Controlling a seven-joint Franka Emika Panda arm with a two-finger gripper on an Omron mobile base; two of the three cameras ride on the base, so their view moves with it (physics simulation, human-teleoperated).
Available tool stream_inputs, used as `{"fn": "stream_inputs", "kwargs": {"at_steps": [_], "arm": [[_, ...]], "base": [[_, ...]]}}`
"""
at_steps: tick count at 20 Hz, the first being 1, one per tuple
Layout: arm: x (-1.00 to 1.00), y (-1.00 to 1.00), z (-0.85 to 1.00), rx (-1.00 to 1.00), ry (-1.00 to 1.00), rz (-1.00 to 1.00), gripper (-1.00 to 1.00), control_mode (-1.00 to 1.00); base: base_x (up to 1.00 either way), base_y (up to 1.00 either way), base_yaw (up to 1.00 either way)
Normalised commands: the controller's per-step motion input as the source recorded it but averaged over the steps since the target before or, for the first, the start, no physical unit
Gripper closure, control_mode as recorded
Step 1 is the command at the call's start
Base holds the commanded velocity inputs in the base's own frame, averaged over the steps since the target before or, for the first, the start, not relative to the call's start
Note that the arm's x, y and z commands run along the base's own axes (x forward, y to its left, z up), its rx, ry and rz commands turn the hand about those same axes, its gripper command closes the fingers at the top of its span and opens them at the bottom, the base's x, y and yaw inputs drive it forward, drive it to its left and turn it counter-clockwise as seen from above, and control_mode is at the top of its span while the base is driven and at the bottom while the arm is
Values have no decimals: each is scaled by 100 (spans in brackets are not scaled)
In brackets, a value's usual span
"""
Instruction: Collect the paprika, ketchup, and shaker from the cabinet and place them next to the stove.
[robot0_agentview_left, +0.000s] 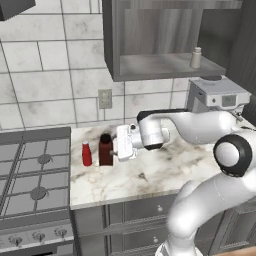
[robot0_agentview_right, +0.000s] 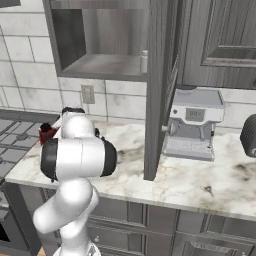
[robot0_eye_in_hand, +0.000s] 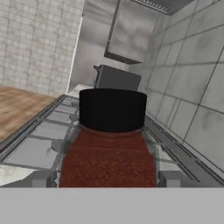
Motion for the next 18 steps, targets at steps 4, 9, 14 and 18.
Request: {"fn": "stream_inputs", "kwargs": {"at_steps": [4,9,14,18], "arm": [[19,4,-48,0,0,10,100,-100],[20,9,-19,0,3,5,100,-100],[20,25,-14,0,8,6,100,-100],[3,20,-31,0,3,9,100,-100]], "base": [[0,0,0],[0,0,0],[0,0,0],[0,0,0]]}}
